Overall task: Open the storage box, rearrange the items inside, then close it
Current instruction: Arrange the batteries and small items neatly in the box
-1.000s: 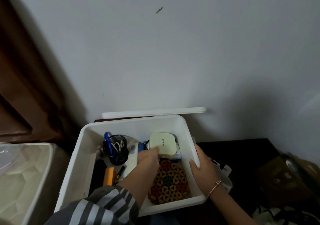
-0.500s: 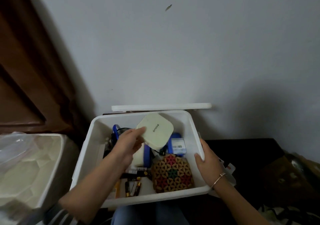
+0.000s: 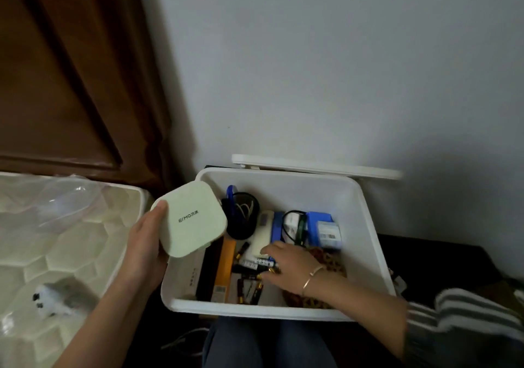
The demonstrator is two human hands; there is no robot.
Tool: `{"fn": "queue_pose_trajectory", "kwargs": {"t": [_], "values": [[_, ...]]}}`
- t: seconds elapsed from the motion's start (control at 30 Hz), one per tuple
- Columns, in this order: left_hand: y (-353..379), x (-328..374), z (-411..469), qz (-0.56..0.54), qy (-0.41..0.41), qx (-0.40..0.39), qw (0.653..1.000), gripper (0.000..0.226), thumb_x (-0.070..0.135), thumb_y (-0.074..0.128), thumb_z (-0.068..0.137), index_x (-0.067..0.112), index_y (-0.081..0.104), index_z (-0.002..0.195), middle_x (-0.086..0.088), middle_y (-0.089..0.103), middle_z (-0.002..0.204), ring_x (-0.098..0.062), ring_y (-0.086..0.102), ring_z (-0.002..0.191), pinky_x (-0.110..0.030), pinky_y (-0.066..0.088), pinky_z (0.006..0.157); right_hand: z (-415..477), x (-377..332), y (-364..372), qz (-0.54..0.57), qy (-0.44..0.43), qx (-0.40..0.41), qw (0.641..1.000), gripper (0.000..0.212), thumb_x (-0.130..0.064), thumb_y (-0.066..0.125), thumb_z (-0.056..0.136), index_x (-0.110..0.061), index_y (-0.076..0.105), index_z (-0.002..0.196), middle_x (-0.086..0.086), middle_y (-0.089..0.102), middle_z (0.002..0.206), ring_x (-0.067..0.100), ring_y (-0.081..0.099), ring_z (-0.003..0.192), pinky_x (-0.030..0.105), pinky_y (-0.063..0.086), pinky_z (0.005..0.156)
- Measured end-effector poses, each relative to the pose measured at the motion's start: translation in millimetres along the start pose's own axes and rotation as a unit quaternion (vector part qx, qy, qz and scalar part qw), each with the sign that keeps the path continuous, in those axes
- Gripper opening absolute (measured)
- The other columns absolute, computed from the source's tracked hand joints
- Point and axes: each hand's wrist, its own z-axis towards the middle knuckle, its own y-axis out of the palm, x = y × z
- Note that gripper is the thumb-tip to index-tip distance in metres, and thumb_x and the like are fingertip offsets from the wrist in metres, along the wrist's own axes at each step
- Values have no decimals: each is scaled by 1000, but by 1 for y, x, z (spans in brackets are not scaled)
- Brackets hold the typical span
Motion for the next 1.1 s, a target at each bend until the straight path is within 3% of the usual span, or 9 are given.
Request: {"fn": "queue_pose_trajectory", "kwargs": {"t": [0.13, 0.33, 0.43, 0.53, 0.67, 0.8, 0.9, 1.03, 1.1], "values": [[-5, -14, 2, -51, -14, 51, 997, 33, 45, 51, 94, 28, 70, 114, -5, 72, 115, -24, 71, 101, -38, 59, 64, 45, -10, 45, -125, -9, -113, 986, 57, -33, 53, 92, -8, 33, 140, 15, 39, 136, 33, 40, 123, 44, 43, 91], [-10, -26, 2, -63, 3, 72, 995, 43, 54, 56, 85, 30, 67, 118, -6, 71, 117, -25, 70, 104, -44, 59, 75, 56, -14, 72, -249, -35, -62, 966, 46, -29, 48, 90, -10, 45, 133, 9, 52, 130, 28, 49, 116, 36, 49, 82], [-11, -30, 1, -45, 21, 70, 996, 42, 55, 54, 85, 32, 67, 117, -5, 72, 114, -24, 71, 101, -42, 59, 71, 58, -18, 81, -233, -56, -122, 963, 50, -21, 46, 90, 0, 36, 135, 21, 42, 134, 36, 42, 118, 45, 44, 85], [-11, -33, 0, -20, 38, 79, 996, 38, 57, 54, 85, 36, 67, 114, -4, 73, 108, -22, 72, 94, -36, 58, 62, 58, -20, 84, -243, -82, -119, 959, 46, -36, 67, 70, -14, 65, 111, 9, 65, 109, 26, 64, 88, 28, 52, 62], [-10, -36, -2, -11, 45, 81, 996, 40, 58, 54, 85, 36, 65, 116, -3, 73, 108, -22, 72, 94, -35, 58, 62, 67, -21, 80, -250, -69, -125, 958, 52, -51, 82, 33, -22, 73, 75, -4, 68, 71, 10, 57, 45, 15, 34, 33], [-11, -36, -2, -12, 47, 85, 995, 43, 58, 54, 85, 33, 64, 120, -4, 73, 111, -23, 72, 97, -33, 58, 63, 68, -18, 78, -286, -129, -124, 941, 40, -27, 80, 58, -8, 70, 91, 9, 66, 75, 21, 57, 42, 21, 36, 32], [-11, -36, -3, -8, 47, 88, 995, 43, 57, 54, 86, 33, 63, 121, -3, 73, 111, -23, 72, 97, -32, 58, 63, 74, -13, 67, -294, -183, -136, 928, 31, -3, 46, 91, 10, 46, 119, 31, 54, 106, 39, 61, 77, 42, 47, 57], [-11, -35, -3, 1, 48, 85, 995, 45, 58, 53, 86, 34, 63, 122, -4, 72, 111, -23, 71, 98, -31, 58, 63, 66, -14, 43, -214, -136, -105, 962, 23, -27, 60, 89, -8, 62, 102, 9, 64, 91, 21, 62, 69, 30, 46, 52], [-11, -35, -2, 6, 51, 80, 995, 44, 59, 52, 86, 34, 63, 121, -3, 72, 111, -22, 71, 98, -30, 58, 63, 60, -4, 29, -129, -113, -96, 981, 28, -28, 42, 99, -5, 50, 112, 14, 58, 100, 29, 59, 79, 34, 39, 57]]}}
